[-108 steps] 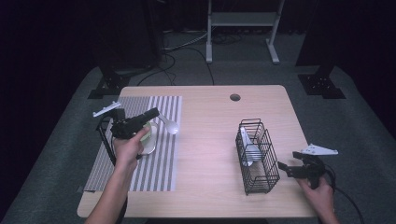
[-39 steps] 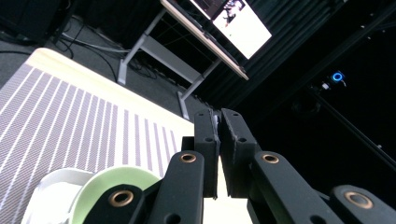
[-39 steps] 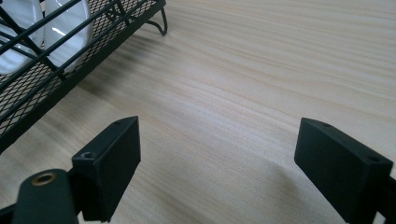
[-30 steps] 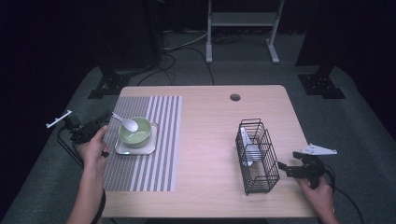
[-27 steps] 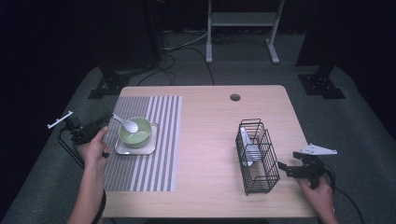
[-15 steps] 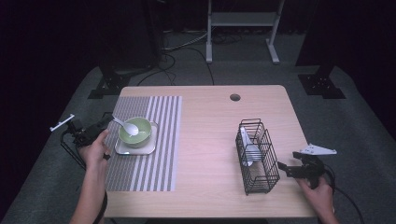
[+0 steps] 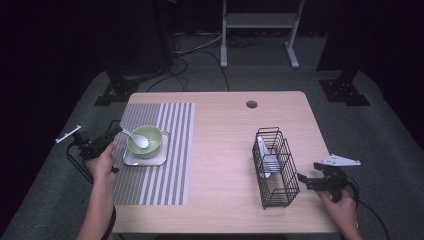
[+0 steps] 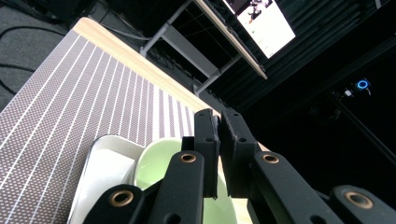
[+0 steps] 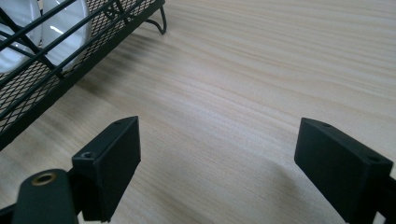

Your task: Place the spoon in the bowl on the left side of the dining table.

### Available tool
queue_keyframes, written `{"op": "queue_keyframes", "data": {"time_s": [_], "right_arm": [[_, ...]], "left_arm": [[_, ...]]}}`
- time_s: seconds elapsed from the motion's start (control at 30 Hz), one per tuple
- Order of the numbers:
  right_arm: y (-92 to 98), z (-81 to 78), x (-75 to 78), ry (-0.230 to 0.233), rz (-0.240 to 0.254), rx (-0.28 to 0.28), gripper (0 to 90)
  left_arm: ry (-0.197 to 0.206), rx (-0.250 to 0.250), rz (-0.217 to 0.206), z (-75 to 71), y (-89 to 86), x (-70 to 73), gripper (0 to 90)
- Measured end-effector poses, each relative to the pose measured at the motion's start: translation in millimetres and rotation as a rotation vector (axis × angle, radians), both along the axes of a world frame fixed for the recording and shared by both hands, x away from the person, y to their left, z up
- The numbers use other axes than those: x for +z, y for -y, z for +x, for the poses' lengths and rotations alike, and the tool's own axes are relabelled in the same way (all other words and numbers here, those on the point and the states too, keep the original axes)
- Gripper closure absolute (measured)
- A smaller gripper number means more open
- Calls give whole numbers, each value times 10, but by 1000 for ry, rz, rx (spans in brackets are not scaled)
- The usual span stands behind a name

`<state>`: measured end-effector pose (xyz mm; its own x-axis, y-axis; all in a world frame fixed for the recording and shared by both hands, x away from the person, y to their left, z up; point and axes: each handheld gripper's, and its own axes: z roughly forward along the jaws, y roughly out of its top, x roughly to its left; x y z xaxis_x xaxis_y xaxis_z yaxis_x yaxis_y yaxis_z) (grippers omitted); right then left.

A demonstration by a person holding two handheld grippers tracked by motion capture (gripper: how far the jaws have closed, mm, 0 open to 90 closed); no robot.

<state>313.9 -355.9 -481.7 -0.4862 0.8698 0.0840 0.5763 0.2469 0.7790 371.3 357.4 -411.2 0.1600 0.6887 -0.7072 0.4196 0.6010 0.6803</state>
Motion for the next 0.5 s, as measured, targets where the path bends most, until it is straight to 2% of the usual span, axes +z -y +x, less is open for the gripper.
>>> {"op": "queue_keyframes", "data": {"time_s": [0.5], "right_arm": [[4, -1, 1, 4, 2, 1, 135]], "left_arm": [[-27, 9, -9, 25, -15, -94, 858]]}}
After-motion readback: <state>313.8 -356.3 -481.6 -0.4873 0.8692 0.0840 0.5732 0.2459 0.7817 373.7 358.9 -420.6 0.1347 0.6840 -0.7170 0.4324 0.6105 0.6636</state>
